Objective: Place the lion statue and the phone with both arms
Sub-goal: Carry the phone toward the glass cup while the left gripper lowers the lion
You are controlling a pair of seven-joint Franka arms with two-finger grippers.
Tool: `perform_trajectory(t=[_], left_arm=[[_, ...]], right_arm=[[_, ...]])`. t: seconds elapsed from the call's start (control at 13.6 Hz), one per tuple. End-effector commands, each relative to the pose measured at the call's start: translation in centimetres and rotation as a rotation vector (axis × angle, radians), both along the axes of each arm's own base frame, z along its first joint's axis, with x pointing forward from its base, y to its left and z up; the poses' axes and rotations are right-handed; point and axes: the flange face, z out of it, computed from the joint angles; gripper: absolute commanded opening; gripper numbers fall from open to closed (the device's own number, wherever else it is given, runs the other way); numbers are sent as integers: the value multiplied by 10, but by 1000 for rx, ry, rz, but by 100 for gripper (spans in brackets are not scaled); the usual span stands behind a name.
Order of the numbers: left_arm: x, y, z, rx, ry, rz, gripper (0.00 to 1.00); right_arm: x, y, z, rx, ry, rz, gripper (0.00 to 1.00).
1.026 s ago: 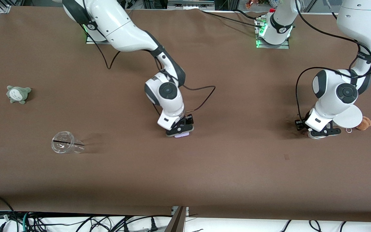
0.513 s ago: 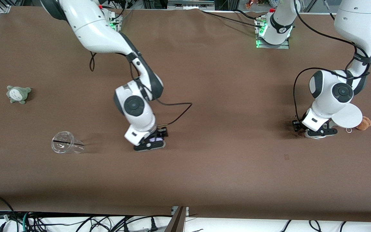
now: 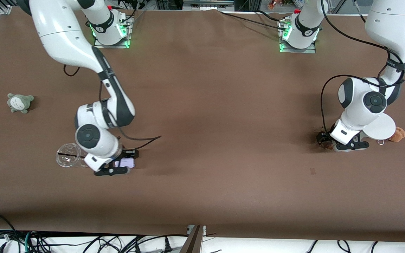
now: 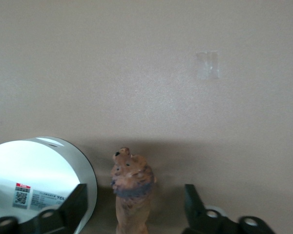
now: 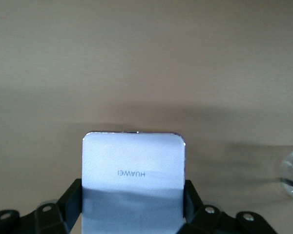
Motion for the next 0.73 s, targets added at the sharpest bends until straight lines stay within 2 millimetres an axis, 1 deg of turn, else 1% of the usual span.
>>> perform_trajectory(t=[0.0,0.07,0.15,0.22,0.29,0.37,0.51,0.66], left_arm=[[-2,-7,27,-4,18,40,100],[-4,-23,33,-12,40,64,100],[-6,-43,43,-20,62,94,100],[-7,-62,56,-24,75,122,100],[-6,-77,73,-23,84,138,100],[0,-85,91,-15,103,142,100],[16,-91,133,6,122,127,100],[29,-90,183,8,90,103,100]], right_arm=[[-5,6,-3,49,3,-14,53],[-4,6,-8,56,-6,-17,56],[-3,10,-16,64,-25,-15,59],[-3,11,-25,66,-34,-16,60],[-5,12,-30,68,-30,-22,60],[-6,15,-32,68,-29,-21,60],[-6,12,-36,66,-26,-22,60],[-4,13,-33,67,-30,-15,82]])
